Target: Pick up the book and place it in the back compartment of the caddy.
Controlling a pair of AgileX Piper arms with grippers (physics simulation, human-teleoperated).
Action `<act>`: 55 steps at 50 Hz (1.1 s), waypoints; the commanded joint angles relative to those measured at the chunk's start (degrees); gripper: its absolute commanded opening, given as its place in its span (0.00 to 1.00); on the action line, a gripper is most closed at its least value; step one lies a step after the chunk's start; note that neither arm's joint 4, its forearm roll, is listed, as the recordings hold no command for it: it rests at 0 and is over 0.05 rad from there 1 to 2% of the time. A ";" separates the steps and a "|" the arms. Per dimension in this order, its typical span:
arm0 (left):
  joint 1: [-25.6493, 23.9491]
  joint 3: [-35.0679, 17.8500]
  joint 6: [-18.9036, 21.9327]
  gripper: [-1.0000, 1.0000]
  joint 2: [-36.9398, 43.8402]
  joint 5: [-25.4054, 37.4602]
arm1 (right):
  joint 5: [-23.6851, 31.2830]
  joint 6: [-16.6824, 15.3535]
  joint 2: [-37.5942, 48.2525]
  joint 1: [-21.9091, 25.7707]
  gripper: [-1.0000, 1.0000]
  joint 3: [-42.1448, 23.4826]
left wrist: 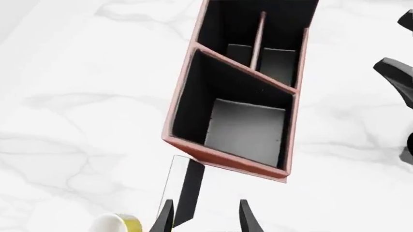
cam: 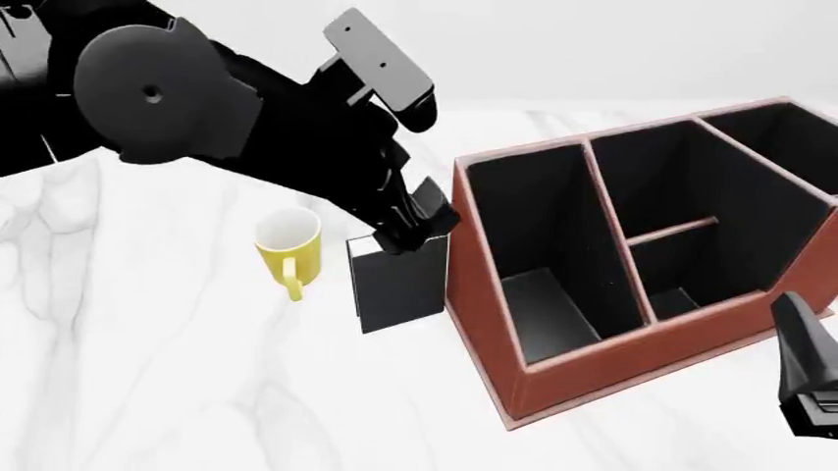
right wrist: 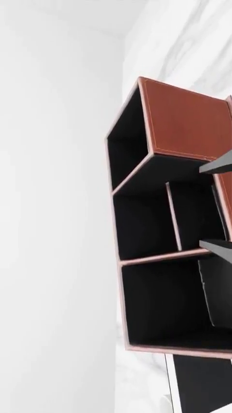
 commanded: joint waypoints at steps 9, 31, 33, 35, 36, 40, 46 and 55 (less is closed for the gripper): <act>0.77 -1.01 2.45 1.00 4.61 -0.06 | -0.03 -0.07 0.00 0.41 1.00 0.03; 3.61 -1.71 6.06 1.00 6.93 -2.86 | 0.12 -0.18 0.00 0.82 1.00 0.02; 4.13 -1.53 6.31 1.00 7.61 -3.83 | 0.13 -0.10 0.00 0.83 1.00 0.02; 4.24 -1.33 6.40 1.00 8.02 -4.62 | 0.09 -0.17 0.00 0.88 1.00 0.03; 4.15 -1.22 6.28 1.00 8.17 -4.84 | 0.11 -0.18 0.00 0.90 1.00 0.03; 4.52 -0.49 6.37 1.00 9.36 -5.47 | 0.16 -0.09 0.00 0.93 1.00 0.03; 5.01 -0.80 6.27 1.00 9.56 -5.98 | 0.16 -0.21 0.00 1.11 1.00 0.04; 5.55 0.50 5.40 1.00 10.88 -8.71 | 0.16 -0.18 0.00 1.08 1.00 0.03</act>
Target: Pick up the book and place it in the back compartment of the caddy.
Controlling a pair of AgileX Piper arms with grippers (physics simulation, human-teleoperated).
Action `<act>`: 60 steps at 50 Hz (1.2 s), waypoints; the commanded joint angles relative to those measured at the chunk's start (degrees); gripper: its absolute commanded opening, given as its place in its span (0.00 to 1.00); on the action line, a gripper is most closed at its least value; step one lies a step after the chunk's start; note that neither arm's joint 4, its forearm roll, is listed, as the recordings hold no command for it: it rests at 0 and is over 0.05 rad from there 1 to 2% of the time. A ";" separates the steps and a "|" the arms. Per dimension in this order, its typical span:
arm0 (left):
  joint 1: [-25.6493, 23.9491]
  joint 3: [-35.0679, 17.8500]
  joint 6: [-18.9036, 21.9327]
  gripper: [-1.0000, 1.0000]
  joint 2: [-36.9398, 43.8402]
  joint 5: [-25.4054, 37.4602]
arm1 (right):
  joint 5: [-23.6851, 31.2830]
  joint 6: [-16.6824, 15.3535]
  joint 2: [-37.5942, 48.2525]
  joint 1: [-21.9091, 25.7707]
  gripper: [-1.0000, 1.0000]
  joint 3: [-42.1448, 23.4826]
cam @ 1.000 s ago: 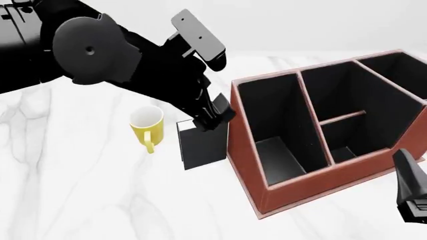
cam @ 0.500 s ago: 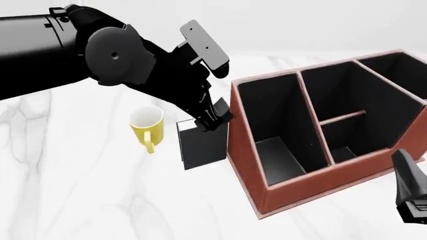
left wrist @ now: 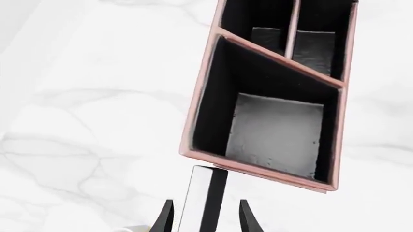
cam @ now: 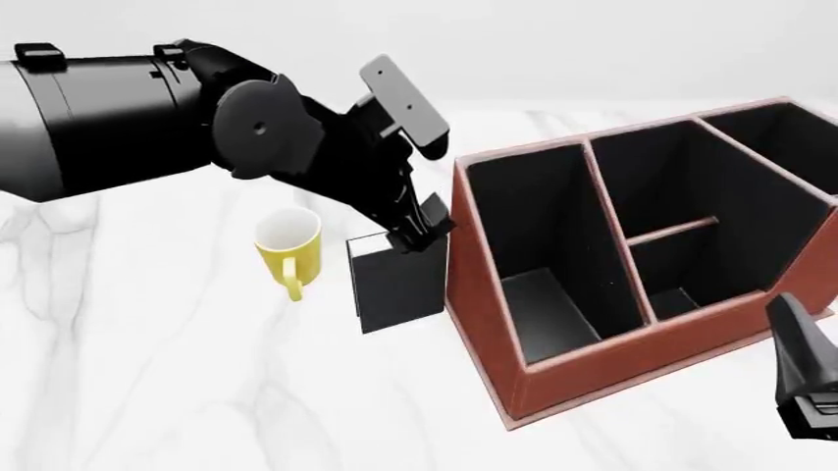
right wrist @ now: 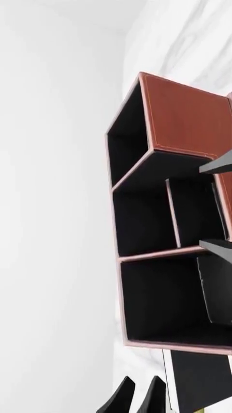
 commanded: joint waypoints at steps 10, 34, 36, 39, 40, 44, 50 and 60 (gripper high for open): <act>2.08 3.36 -0.87 1.00 3.19 -4.90 | 0.11 0.15 0.00 0.19 1.00 -0.01; 3.07 5.67 -1.23 1.00 6.63 -8.88 | 0.19 0.35 0.00 0.23 1.00 -0.01; 3.16 5.60 -1.21 1.00 6.75 -8.97 | 0.19 0.36 0.00 0.23 1.00 -0.01; 3.13 5.82 -1.33 1.00 7.23 -9.40 | 0.19 0.27 0.00 0.29 1.00 0.00; 3.14 5.91 -1.21 1.00 7.31 -9.50 | 0.20 0.27 0.00 0.31 1.00 0.00; 3.57 5.91 -0.71 1.00 7.77 -9.85 | 0.18 0.28 0.00 0.35 1.00 -0.01; 3.79 6.10 -0.63 1.00 8.63 -10.74 | 0.18 0.29 0.00 0.38 1.00 0.01; 4.16 6.53 -0.40 1.00 10.26 -12.06 | 0.20 0.28 0.00 0.41 1.00 0.00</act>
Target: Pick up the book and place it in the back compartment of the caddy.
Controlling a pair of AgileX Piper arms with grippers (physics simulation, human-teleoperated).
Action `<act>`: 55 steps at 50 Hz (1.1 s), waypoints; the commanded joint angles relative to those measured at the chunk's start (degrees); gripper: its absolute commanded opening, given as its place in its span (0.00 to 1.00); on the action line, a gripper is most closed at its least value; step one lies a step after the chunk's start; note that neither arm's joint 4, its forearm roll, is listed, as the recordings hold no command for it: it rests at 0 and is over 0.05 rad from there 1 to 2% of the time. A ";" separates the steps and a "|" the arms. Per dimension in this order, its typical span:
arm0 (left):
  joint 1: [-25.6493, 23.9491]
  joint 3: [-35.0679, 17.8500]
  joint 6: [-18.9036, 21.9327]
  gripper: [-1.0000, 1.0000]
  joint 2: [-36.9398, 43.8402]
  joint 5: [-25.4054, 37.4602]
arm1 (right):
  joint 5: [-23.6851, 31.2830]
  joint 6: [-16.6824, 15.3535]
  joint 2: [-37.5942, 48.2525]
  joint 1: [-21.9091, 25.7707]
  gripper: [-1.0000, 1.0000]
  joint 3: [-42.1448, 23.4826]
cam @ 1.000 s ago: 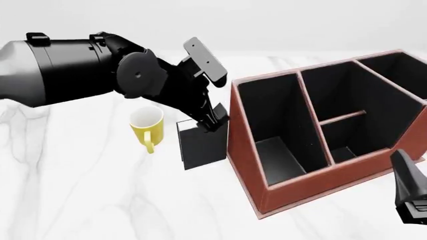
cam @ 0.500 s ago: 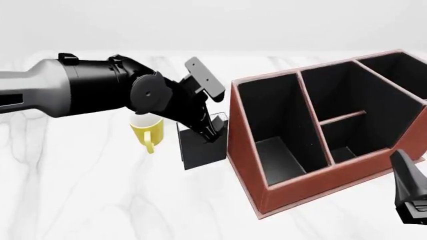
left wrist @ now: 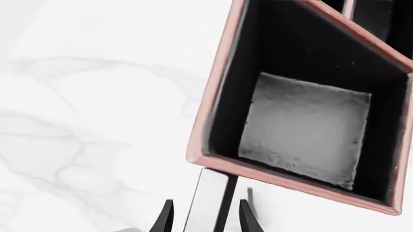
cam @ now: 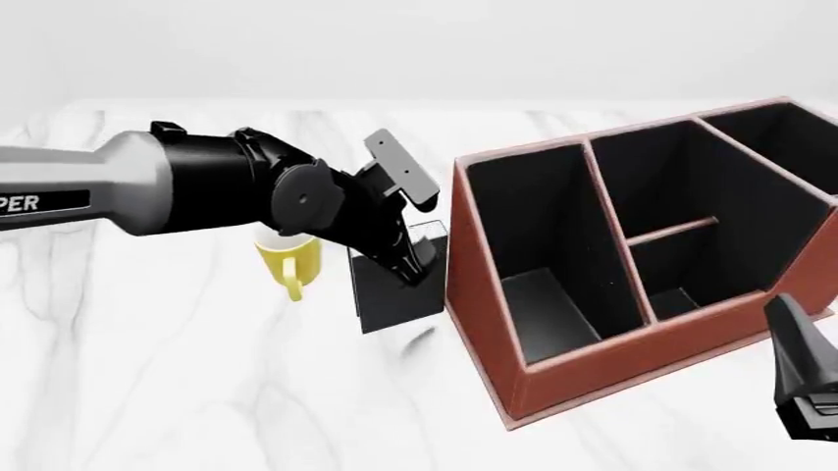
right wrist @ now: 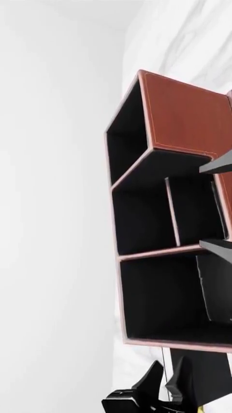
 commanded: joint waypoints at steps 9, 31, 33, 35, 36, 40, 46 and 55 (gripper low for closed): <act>-0.42 1.91 -0.68 1.00 2.89 -2.95 | -0.01 0.00 0.00 0.07 1.00 0.00; -1.94 4.04 -2.74 0.00 2.14 -3.76 | -0.05 0.04 0.00 0.08 1.00 0.00; -1.72 4.06 -2.56 0.00 2.23 -3.94 | -0.07 0.01 0.00 0.07 1.00 0.00; -1.90 4.80 -2.90 0.00 2.43 -4.82 | -0.15 0.01 0.00 0.11 1.00 -0.01; -2.12 5.16 -3.15 0.00 2.38 -5.17 | -0.16 0.03 0.00 0.07 1.00 -0.01; -2.44 5.55 -3.67 0.00 2.25 -5.56 | -0.15 -0.03 0.00 0.08 1.00 0.01; -4.57 7.34 -3.50 0.00 0.66 -5.35 | -0.09 0.00 0.00 0.08 1.00 0.01; -7.62 8.76 -5.76 0.00 -3.76 -1.67 | -0.16 -0.07 0.00 0.13 1.00 -0.02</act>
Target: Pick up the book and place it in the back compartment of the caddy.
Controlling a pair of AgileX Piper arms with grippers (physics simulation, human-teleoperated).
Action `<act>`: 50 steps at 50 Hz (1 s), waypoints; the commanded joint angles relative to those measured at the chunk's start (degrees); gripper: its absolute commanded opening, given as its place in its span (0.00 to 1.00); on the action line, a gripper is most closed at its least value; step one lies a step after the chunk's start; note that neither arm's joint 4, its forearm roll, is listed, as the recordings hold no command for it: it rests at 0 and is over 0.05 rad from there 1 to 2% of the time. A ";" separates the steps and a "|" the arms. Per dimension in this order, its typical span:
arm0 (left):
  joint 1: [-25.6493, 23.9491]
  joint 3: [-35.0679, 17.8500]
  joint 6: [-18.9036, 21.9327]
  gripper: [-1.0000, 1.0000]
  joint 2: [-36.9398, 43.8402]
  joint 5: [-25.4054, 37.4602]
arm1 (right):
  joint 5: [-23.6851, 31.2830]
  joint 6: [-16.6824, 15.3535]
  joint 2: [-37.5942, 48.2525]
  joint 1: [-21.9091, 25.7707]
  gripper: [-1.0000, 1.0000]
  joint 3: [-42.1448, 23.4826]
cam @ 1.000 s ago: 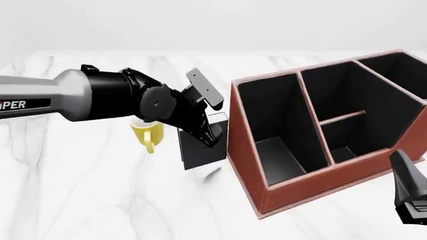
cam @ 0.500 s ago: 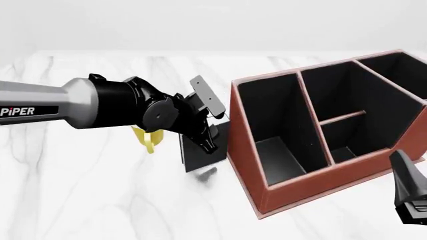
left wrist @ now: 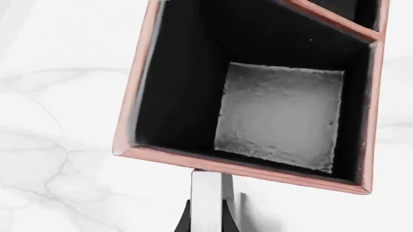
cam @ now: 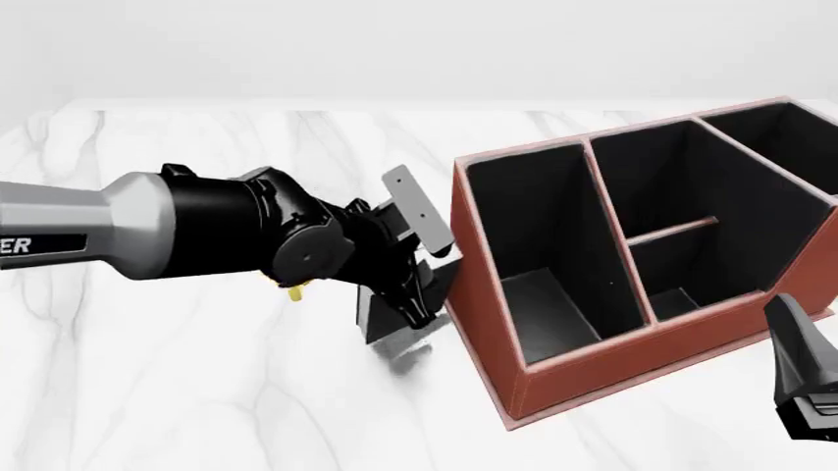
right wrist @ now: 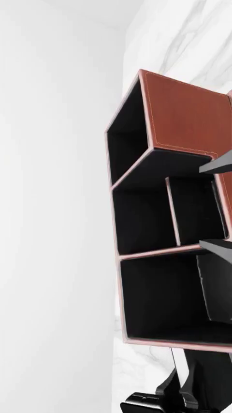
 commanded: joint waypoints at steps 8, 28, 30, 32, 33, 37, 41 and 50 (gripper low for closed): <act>-1.26 0.67 2.24 0.00 -7.08 7.82 | -0.04 0.21 0.00 -0.01 1.00 -0.04; -8.01 -9.77 3.70 0.00 -17.84 29.09 | -0.16 -0.07 0.00 0.17 1.00 -0.08; -8.61 -12.32 3.94 0.00 -18.20 31.98 | -0.15 -0.09 0.00 0.20 1.00 -0.10; -8.00 -15.24 5.61 0.00 -18.19 34.59 | -0.11 -0.03 0.00 0.17 1.00 -0.09; -7.91 -16.56 6.12 0.00 -18.14 35.72 | -0.09 0.06 0.00 0.13 1.00 -0.09; -7.42 -26.26 8.84 0.00 -18.00 41.53 | -0.09 0.11 0.00 0.17 1.00 -0.06; -6.39 -31.62 12.43 0.00 -17.38 44.91 | -0.05 0.12 0.00 0.20 1.00 -0.04; -4.92 -54.31 19.26 0.00 -12.21 54.26 | 0.07 0.38 0.00 0.03 1.00 -0.05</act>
